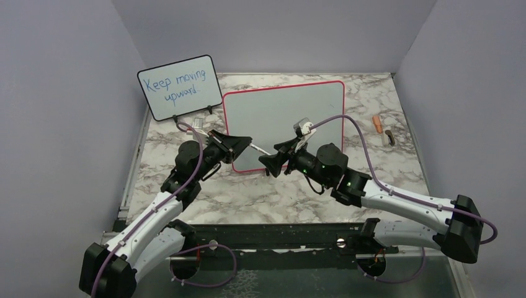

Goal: Write a sentence on the whiteboard
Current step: Open the whiteboard marker at the center of the board.

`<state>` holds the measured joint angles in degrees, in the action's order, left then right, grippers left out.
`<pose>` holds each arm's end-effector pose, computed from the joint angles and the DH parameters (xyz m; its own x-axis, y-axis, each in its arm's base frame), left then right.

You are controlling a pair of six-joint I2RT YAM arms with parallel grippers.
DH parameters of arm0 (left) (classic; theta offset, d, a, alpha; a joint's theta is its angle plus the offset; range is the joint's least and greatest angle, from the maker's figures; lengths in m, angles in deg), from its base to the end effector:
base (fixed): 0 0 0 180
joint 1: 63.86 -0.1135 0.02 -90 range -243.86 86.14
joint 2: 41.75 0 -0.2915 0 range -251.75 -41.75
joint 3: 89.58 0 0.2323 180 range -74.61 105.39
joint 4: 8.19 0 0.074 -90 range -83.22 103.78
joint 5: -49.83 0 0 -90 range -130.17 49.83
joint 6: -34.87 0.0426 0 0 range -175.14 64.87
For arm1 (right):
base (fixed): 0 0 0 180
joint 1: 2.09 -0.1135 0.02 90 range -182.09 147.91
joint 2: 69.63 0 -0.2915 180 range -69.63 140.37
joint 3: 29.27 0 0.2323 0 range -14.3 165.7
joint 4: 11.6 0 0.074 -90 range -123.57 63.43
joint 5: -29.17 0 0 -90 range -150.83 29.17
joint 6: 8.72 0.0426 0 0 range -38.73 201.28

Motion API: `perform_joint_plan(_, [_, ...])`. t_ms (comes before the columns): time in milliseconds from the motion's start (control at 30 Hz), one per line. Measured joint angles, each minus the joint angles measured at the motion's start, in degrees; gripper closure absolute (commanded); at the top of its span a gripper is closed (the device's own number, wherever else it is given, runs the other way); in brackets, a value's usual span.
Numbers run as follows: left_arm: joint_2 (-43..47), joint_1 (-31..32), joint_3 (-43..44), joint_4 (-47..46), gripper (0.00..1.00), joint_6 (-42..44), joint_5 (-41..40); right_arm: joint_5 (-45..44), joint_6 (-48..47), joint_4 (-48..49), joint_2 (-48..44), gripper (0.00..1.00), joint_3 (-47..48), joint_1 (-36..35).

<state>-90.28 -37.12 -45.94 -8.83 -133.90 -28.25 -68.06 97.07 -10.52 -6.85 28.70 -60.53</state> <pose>0.1512 -0.0860 0.3035 -0.6251 -0.7597 -0.1792 0.0566 0.1848 -0.9811 0.1271 0.1967 0.3457 -0.2449 0.1171 -0.9625 -0.7409 0.6177 0.2637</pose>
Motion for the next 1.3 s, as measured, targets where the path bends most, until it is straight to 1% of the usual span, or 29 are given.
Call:
perform_joint_plan(67, [0.1, 0.0, -0.1, -0.4, 1.0, -1.1, 0.0, -0.2, 1.2, 1.3, 0.0, 0.21, -0.5, 0.0])
perform_joint_plan(233, [0.7, 0.0, -1.6, -1.7, 1.0, -4.0, 0.0, -0.7, 3.5, 4.5, 0.3, 0.22, -1.3, 0.1])
perform_joint_plan(467, [0.7, 0.0, -2.3, -2.8, 1.0, -7.1, 0.1, -0.4, 6.3, 7.8, 2.6, 0.31, -1.6, 0.5])
perform_joint_plan(600, [0.7, 0.0, -2.3, -3.7, 1.0, -8.6, 0.3, 0.5, 7.6, 9.6, 3.8, 0.39, -1.9, 0.7])
perform_joint_plan(767, [0.7, 0.0, -2.4, -4.7, 1.0, -10.1, 0.5, 1.7, 9.2, 11.5, 4.0, 0.46, -2.9, 1.3])
perform_joint_plan(933, [0.7, 0.0, -3.1, -5.7, 1.0, -11.5, 1.0, 3.4, 10.6, 13.3, 4.1, 0.51, -3.2, 2.3])
perform_joint_plan(1033, [0.6, 0.0, -3.2, -6.2, 1.0, -11.9, 1.4, 4.3, 11.3, 14.6, 4.1, 0.57, -3.3, 2.5])
perform_joint_plan(1300, [0.5, 0.0, -3.3, -7.3, 1.0, -12.8, 1.9, 5.7, 12.5, 16.1, 5.4, 0.62, -3.3, 3.1])
